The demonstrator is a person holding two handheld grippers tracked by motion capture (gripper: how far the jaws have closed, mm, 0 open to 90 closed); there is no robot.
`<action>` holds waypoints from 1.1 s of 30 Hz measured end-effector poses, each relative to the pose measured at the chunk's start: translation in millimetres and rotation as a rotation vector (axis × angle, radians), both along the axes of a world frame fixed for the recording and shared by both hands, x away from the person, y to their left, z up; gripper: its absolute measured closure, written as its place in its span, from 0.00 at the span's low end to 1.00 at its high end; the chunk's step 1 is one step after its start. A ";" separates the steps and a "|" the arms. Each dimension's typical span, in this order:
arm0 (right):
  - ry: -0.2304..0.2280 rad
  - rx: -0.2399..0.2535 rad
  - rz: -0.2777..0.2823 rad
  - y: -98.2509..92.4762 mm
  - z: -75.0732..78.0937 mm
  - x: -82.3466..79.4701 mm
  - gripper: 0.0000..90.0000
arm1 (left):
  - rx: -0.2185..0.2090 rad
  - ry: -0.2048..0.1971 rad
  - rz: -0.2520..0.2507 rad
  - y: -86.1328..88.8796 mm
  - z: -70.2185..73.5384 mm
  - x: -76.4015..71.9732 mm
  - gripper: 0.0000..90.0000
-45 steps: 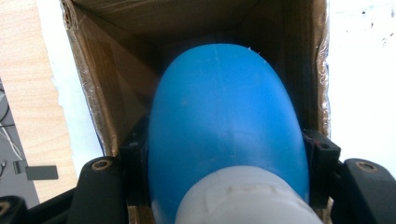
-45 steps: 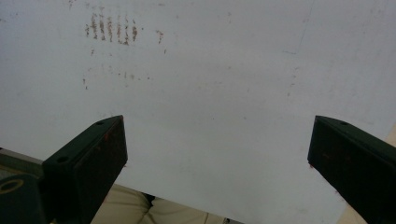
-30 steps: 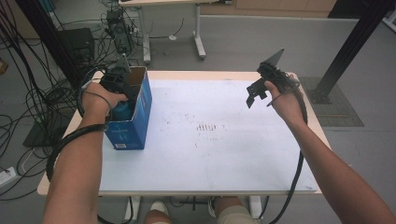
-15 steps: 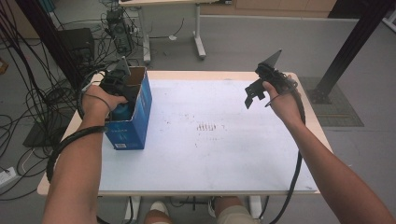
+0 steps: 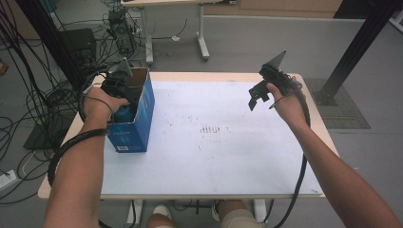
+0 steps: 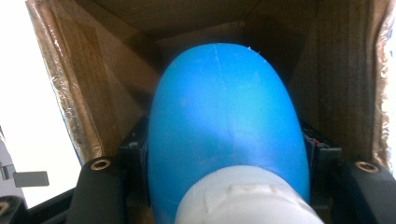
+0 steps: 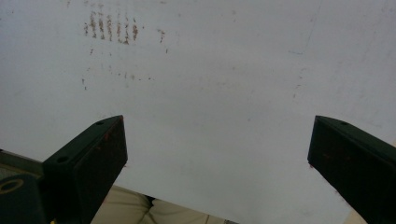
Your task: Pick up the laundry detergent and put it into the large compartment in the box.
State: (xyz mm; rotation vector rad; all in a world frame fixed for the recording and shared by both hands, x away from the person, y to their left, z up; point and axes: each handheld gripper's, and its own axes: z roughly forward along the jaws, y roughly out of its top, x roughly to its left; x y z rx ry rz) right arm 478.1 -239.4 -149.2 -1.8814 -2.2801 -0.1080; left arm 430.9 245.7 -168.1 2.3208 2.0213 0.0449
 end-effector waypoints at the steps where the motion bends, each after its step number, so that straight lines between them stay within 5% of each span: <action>1: 0.000 0.001 0.000 -0.3 -0.2 0.0 0.05 | 0.000 -0.001 0.000 0.0 -0.1 -0.3 0.41; 33: 0.001 0.006 -0.002 -1.6 -2.6 -1.0 0.05 | -0.002 -0.010 0.009 0.8 -1.0 -0.8 0.41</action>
